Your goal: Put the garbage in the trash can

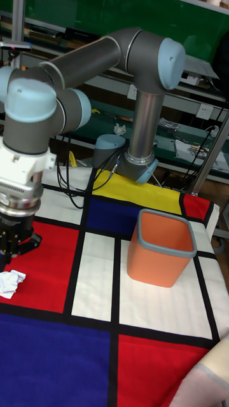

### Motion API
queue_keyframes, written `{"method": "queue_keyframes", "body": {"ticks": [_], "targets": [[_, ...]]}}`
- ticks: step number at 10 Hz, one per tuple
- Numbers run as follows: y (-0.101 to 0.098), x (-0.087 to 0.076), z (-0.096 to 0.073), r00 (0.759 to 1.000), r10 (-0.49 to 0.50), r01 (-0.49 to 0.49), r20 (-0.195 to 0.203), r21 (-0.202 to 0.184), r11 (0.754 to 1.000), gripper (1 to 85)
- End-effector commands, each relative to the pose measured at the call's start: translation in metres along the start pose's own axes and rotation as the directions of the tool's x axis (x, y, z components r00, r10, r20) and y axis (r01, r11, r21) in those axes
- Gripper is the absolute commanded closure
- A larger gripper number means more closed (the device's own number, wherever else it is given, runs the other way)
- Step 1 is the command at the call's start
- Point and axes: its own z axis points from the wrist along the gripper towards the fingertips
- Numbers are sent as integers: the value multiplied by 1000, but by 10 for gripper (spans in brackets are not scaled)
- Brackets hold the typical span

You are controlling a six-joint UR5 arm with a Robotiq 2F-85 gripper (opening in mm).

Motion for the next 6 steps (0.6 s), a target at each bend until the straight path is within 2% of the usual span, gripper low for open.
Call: {"method": "queue_keyframes", "body": {"ticks": [1, 3, 5, 6], "targets": [[9, -13, 7, 1000, -18, 18, -2, 10, 1000, 843], [2, -10, 6, 997, -78, 79, -21, 42, 996, 723], [-2, 1, 6, 989, -137, 139, -61, 37, 990, 623], [-8, 6, 5, 981, -175, 179, -83, 39, 983, 543]]}}
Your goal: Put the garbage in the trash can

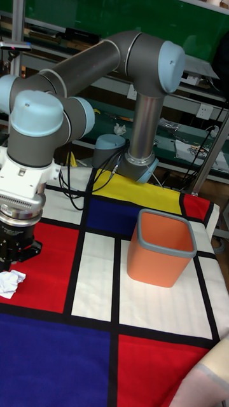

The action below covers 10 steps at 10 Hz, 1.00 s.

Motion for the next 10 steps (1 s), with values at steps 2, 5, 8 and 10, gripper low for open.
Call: {"method": "queue_keyframes", "body": {"ticks": [2, 5, 8, 10], "targets": [[-12, 15, -1, 991, -122, 123, -58, 12, 992, 453], [-12, 22, 0, 984, -160, 159, -76, -13, 987, 327], [-5, 18, -2, 988, -148, 146, -53, -39, 988, 267], [0, 17, -2, 989, -139, 136, -45, -59, 989, 260]]}}
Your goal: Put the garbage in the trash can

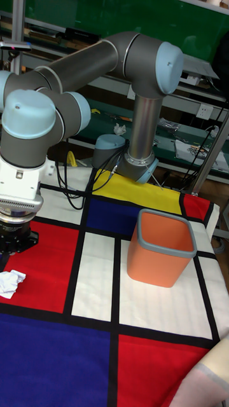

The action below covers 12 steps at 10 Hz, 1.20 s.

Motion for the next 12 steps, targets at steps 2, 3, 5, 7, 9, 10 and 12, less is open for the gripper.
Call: {"method": "queue_keyframes", "body": {"ticks": [2, 3, 5, 7, 9, 10, 12], "targets": [[6, -2, -2, 1000, 9, -9, 14, -31, 999, 243], [8, -8, -2, 999, 6, -5, 34, -39, 999, 237], [15, -23, -4, 996, -8, 13, 89, -58, 998, 220], [23, -33, -4, 993, -12, 20, 114, -71, 997, 220], [22, -39, 0, 991, -27, 35, 131, -66, 997, 220], [22, -41, 2, 990, -35, 44, 136, -64, 997, 220], [22, -46, 7, 989, -41, 50, 145, -60, 997, 217]]}}
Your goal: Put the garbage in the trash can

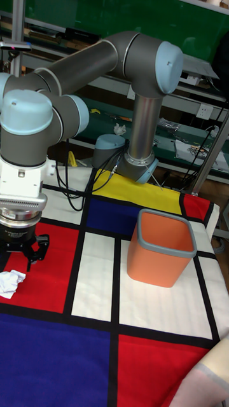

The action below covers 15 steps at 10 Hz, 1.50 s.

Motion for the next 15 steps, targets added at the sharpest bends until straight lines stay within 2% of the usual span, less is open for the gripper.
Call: {"method": "queue_keyframes", "body": {"ticks": [1, 6, 15], "targets": [[1, -11, 9, 999, -10, 10, 31, -4, 1000, 217], [-3, -17, 31, 998, -25, 25, 60, -1, 1000, 217], [-11, -6, 50, 995, -48, 48, 85, 0, 999, 223]]}}
